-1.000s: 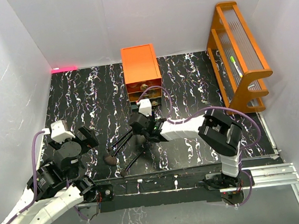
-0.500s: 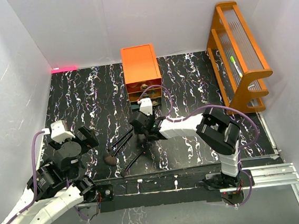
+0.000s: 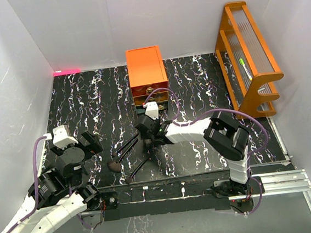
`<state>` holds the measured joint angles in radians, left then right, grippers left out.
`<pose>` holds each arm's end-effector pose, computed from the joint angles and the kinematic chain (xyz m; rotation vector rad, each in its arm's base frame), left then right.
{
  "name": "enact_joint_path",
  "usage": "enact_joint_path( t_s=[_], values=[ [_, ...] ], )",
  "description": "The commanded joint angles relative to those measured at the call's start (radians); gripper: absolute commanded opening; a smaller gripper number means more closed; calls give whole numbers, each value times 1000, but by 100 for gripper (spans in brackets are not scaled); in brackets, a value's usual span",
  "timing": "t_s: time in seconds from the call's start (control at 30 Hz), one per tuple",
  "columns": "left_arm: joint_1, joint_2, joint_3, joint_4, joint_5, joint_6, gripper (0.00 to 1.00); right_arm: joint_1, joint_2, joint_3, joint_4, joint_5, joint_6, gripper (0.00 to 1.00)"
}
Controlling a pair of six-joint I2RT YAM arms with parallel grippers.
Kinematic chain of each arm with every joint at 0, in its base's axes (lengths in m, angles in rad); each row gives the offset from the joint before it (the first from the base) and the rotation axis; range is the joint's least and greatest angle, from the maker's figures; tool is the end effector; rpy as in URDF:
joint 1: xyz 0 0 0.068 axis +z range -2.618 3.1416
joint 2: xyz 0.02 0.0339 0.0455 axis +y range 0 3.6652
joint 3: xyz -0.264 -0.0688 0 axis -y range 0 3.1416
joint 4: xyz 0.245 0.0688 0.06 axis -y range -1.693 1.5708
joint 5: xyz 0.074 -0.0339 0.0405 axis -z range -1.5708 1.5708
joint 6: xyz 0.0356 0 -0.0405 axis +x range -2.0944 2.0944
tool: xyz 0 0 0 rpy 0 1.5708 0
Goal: Organize the makeup
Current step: Open the drawer in the storage box.
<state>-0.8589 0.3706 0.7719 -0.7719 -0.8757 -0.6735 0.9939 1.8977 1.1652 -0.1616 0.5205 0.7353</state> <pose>0.0640 -0.0323 0.3250 -0.3905 1.7686 -0.2366 0.2290 0.3195 0.1625 -0.0833 2.3223 0.2196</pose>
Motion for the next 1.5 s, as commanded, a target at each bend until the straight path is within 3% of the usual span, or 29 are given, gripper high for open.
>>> enact_joint_path(
  t_s=[0.0,0.93,1.1,1.3,1.47],
  values=[
    [5,-7,2,-13,-19,1,94,0,-73,-15,-21,-33,25,29],
    [5,-7,2,-13,-17,2,94,62,-146,-68,-85,-89,72,29],
    [6,-8,1,-13,-17,1,94,66,-146,-58,-88,-87,63,49],
    [5,-7,2,-13,-17,2,94,85,-145,-50,-79,-91,40,62],
    [4,-7,3,-14,-18,1,94,106,-203,-52,-93,-93,32,64]
  ],
)
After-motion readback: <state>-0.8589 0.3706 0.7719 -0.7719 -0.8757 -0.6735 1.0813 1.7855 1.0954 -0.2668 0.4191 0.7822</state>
